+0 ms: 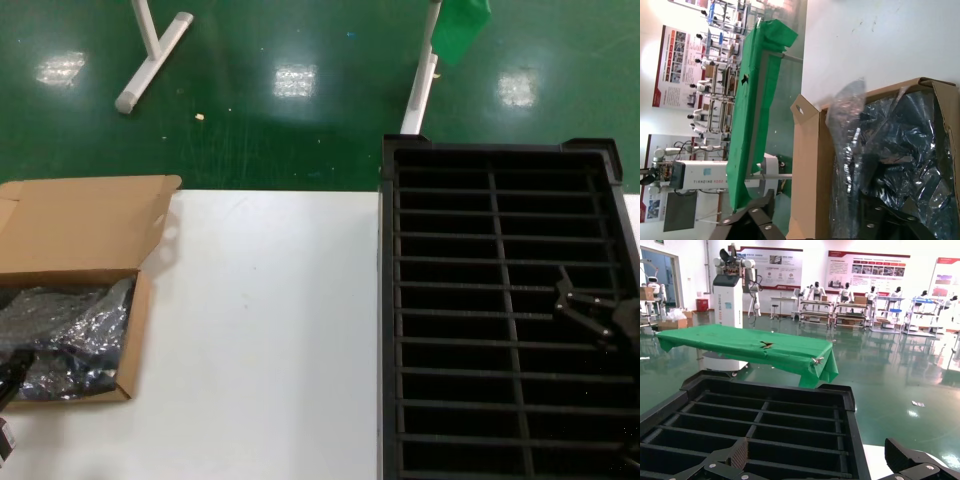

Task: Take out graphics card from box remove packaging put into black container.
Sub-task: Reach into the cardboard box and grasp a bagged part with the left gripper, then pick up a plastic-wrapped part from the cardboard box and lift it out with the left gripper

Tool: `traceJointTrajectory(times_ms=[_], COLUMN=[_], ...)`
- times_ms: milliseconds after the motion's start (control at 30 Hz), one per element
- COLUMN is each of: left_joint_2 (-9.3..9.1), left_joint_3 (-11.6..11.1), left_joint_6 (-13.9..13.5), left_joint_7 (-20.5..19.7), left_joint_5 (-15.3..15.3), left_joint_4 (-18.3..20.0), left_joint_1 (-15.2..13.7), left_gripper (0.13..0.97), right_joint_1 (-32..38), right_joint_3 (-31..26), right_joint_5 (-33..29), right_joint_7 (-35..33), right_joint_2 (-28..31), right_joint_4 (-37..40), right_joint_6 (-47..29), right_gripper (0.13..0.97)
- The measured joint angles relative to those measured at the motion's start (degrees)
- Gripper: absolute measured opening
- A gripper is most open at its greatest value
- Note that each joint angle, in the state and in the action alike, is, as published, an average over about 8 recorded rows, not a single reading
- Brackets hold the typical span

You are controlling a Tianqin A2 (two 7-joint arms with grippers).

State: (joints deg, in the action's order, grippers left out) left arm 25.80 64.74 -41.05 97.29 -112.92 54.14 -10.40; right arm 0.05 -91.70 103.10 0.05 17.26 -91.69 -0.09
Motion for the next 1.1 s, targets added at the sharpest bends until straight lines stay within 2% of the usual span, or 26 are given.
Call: traceJointTrajectory(times_ms=[300,433,567,767,1100], left_joint_2=[0.17,0.29,0.52,1.04,1.68], left_joint_3=[0.5,0.6,0.6,0.8,1.3], left_joint_6=[0.1,-0.2,-1.0,-1.6,-1.0], left_joint_7=[-0.3,0.3,1.8,3.1,1.9], left_joint_5=[0.2,0.1,-0.3,-0.6,-0.6], left_joint_4=[-0.6,-2.3,-5.3,-9.1,-9.4], left_joint_1=[-0.1,-0.8,-2.3,-3.9,-3.3], left_gripper=[0.448,0.344,0.344,0.243,0.155], right_joint_1=[0.0,0.0,0.0,0.0,0.0], right_joint_3=[0.0,0.0,0.0,0.0,0.0], right_joint_5=[0.0,0.0,0.0,0.0,0.0], right_joint_7=[0.0,0.0,0.0,0.0,0.0], right_joint_2=[0.0,0.0,0.0,0.0,0.0], right_joint_4=[0.0,0.0,0.0,0.0,0.0], right_joint_6=[0.0,0.0,0.0,0.0,0.0], right_gripper=[0.966,0.966,0.966,0.966,0.966])
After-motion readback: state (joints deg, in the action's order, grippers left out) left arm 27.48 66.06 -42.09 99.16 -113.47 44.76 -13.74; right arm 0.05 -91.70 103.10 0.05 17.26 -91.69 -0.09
